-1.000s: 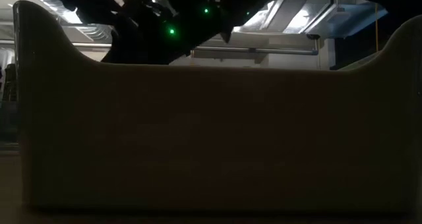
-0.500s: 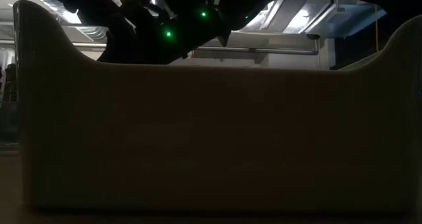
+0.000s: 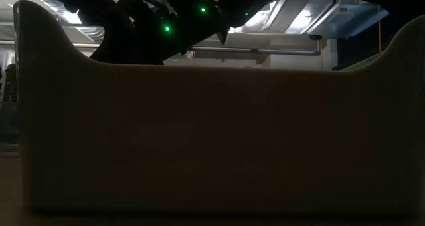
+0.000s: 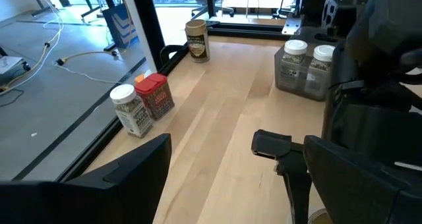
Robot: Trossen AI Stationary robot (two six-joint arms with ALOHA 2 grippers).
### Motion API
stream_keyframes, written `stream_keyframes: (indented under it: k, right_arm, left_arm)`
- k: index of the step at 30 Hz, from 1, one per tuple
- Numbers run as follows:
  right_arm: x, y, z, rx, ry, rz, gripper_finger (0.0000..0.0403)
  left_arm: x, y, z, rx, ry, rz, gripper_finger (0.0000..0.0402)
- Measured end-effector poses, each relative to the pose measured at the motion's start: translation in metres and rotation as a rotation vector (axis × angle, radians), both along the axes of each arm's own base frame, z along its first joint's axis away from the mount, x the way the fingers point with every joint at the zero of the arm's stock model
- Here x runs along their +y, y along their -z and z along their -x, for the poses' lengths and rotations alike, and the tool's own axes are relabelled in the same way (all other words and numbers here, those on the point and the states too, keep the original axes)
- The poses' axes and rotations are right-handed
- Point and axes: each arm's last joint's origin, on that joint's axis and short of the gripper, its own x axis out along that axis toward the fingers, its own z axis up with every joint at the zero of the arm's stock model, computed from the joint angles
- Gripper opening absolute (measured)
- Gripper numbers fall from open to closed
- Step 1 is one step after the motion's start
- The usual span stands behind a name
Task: Sort spices by type
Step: Put the gold seasoning bottle into the transparent bin
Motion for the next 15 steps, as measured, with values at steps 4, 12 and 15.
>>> stream_keyframes:
  k: [4,12,15]
  right_arm:
    - [-0.001,0.0,0.0,0.0,0.003,0.002,0.0312]
    - [-0.002,-0.022,-0.001,-0.003,0.073,0.037,0.0313]
    - [-0.004,-0.033,-0.003,0.007,0.166,0.021,0.0313]
  left_arm:
    - [0.0,0.0,0.0,0.0,0.0,0.0,0.0327]
    - [0.0,0.0,0.0,-0.001,0.0,0.0,0.0327]
    - [0.0,0.0,0.0,-0.002,0.0,0.001,0.0327]
